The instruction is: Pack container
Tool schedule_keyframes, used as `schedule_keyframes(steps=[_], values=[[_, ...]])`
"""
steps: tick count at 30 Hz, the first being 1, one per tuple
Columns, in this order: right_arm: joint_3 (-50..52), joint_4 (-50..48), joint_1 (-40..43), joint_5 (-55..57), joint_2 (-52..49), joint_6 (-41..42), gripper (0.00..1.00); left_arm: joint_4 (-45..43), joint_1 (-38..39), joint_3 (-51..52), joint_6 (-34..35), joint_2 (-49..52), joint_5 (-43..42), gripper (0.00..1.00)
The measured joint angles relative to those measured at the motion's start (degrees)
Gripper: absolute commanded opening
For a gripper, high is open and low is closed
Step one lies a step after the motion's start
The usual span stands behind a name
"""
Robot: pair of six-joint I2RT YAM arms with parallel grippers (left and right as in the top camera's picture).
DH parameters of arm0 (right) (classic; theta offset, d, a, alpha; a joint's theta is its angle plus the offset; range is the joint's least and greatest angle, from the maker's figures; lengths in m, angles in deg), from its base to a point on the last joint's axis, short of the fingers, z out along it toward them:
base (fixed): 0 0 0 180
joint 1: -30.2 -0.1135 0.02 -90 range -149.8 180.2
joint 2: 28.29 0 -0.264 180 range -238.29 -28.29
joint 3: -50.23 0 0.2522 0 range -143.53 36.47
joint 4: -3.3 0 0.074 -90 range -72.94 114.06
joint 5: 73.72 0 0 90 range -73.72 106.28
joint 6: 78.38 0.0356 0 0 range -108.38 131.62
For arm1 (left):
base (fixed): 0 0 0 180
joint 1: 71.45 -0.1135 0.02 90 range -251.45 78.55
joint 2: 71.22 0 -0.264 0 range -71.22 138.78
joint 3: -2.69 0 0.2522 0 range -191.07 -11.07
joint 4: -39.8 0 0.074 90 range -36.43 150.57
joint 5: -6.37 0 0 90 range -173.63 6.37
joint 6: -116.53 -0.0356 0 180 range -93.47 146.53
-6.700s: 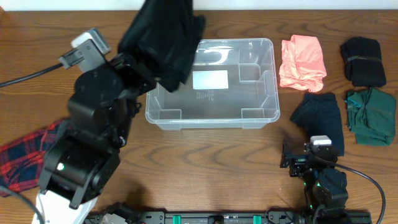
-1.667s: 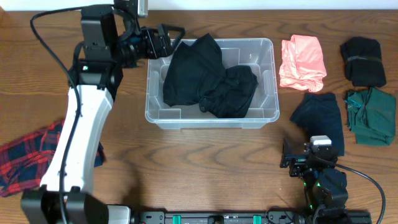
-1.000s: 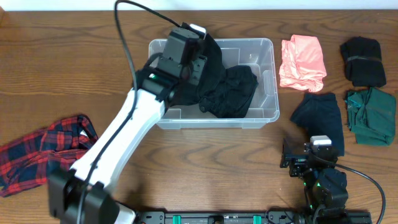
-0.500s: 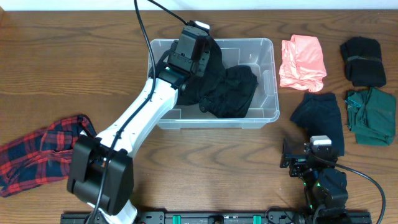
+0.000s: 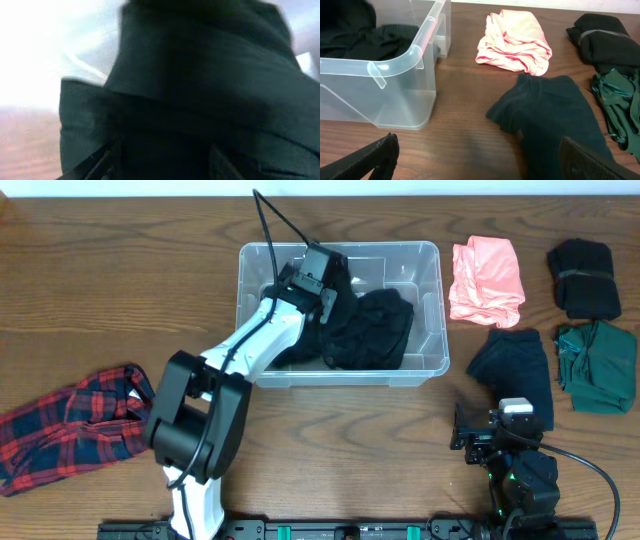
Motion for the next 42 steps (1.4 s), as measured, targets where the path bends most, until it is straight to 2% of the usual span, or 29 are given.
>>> schedule_keyframes(steps=[7, 14, 18, 20, 22, 26, 33, 37, 42], values=[[0.0, 0.0, 0.0, 0.0, 0.0, 0.0, 0.99, 7.3, 0.0, -1.4, 1.1, 2.6, -0.6, 0.57], [0.0, 0.0, 0.0, 0.0, 0.0, 0.0, 0.99, 8.7, 0.0, -2.3, 1.3, 2.6, -0.9, 0.58], [0.0, 0.0, 0.0, 0.0, 0.0, 0.0, 0.99, 10.9, -0.1, -4.4, 1.2, 2.6, -0.9, 0.76], [0.0, 0.0, 0.0, 0.0, 0.0, 0.0, 0.99, 13.3, -0.1, -6.3, 1.4, 2.2, -1.6, 0.97], [0.0, 0.0, 0.0, 0.0, 0.0, 0.0, 0.99, 15.8, -0.1, -8.2, 2.3, 0.8, -2.0, 0.98], [0.0, 0.0, 0.0, 0.0, 0.0, 0.0, 0.99, 20.7, -0.1, -10.6, 2.8, -6.8, -2.4, 0.98], [0.0, 0.0, 0.0, 0.0, 0.0, 0.0, 0.99, 33.9, -1.2, -12.9, 4.3, -29.0, -2.8, 0.98], [0.0, 0.0, 0.0, 0.0, 0.0, 0.0, 0.99, 44.2, -6.0, -13.0, 7.9, -39.4, -0.5, 0.98], [0.0, 0.0, 0.0, 0.0, 0.0, 0.0, 0.99, 55.1, -13.3, -13.1, 15.5, -44.1, 3.7, 0.98]])
